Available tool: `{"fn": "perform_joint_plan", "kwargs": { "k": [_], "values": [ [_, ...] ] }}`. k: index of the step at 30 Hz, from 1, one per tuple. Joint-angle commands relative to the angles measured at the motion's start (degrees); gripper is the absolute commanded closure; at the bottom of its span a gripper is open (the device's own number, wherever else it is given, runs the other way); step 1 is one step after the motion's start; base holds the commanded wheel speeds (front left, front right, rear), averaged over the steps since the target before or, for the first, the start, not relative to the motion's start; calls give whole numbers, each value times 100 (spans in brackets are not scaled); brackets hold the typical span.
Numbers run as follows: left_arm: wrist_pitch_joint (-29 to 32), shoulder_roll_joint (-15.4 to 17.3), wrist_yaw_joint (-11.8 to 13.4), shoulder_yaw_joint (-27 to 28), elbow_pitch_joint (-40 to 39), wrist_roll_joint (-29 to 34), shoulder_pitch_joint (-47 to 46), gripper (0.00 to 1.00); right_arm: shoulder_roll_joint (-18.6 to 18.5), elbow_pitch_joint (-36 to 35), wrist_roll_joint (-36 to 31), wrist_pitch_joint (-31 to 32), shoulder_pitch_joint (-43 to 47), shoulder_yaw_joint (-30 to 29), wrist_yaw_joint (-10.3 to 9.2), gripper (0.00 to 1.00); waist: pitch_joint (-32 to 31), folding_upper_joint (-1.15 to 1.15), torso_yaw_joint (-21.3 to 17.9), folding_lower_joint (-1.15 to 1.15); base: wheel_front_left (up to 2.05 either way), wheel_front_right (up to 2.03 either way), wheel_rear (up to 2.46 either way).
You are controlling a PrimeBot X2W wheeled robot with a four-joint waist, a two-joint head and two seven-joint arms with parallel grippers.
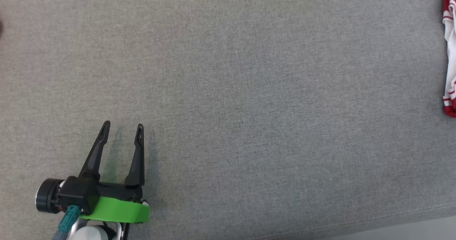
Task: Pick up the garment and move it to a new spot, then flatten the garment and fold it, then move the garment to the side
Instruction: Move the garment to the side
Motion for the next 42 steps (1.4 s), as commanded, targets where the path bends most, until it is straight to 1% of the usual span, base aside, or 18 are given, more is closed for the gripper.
{"fn": "perform_joint_plan", "kwargs": {
  "k": [1,4,5,8,10,11,13,14,16,18,21,24,29,34,42],
  "values": [
    [-19,-34,-16,48,11,-4,91,0,68,50,-53,-182,2,121,-9,0,-293,0,-58,0,0,0,0],
    [-19,-106,-17,81,57,-19,136,0,110,28,37,-600,197,375,-10,0,-605,0,-55,0,0,0,0],
    [-19,-133,-17,110,70,-26,163,0,176,14,124,-745,296,504,-10,0,-738,0,-41,0,0,0,0],
    [-19,-215,-17,193,157,-43,291,0,263,-155,352,-1131,719,987,-9,0,-1129,0,35,0,0,0,0],
    [-19,-251,-12,262,192,-52,381,0,375,-342,651,-1263,1120,1380,-9,0,-1376,0,95,0,0,0,0],
    [-19,-266,-5,288,248,-57,451,0,412,-548,882,-1333,1464,1658,-9,0,-1557,0,155,0,0,0,0],
    [-19,-286,26,328,292,-76,559,0,473,-828,1205,-1382,1940,1939,-10,0,-1767,0,243,0,0,0,0],
    [-19,-294,49,359,310,-88,625,0,548,-1048,1363,-1399,2272,2199,-9,0,-1877,0,291,0,0,0,0],
    [-19,-301,86,384,348,-94,750,0,702,-1465,1628,-1419,2844,2443,-10,0,-2080,0,394,0,0,0,0],
    [-19,-304,119,347,386,-146,857,0,854,-1886,1783,-1435,3446,2753,-9,0,-2248,0,507,0,0,0,0],
    [-19,-305,206,336,413,-209,974,0,1147,-2479,1896,-1437,4147,3047,-9,0,-2387,0,624,0,0,0,0],
    [-19,-304,237,300,461,-224,1052,0,1408,-2947,1960,-1435,4783,3264,-9,0,-2506,0,763,0,0,0,0],
    [-19,-305,221,272,580,-137,1133,0,1693,-3395,2012,-1437,5553,3573,-10,0,-2671,0,914,0,0,0,0],
    [-19,-304,188,232,668,-74,1190,0,1899,-3410,2057,-1438,5980,3792,-10,0,-2753,0,925,0,0,0,0],
    [-19,-305,170,274,676,-55,1170,0,1966,-3245,2046,-1439,6091,3961,-10,0,-2805,0,809,0,0,0,0]
  ]
}}
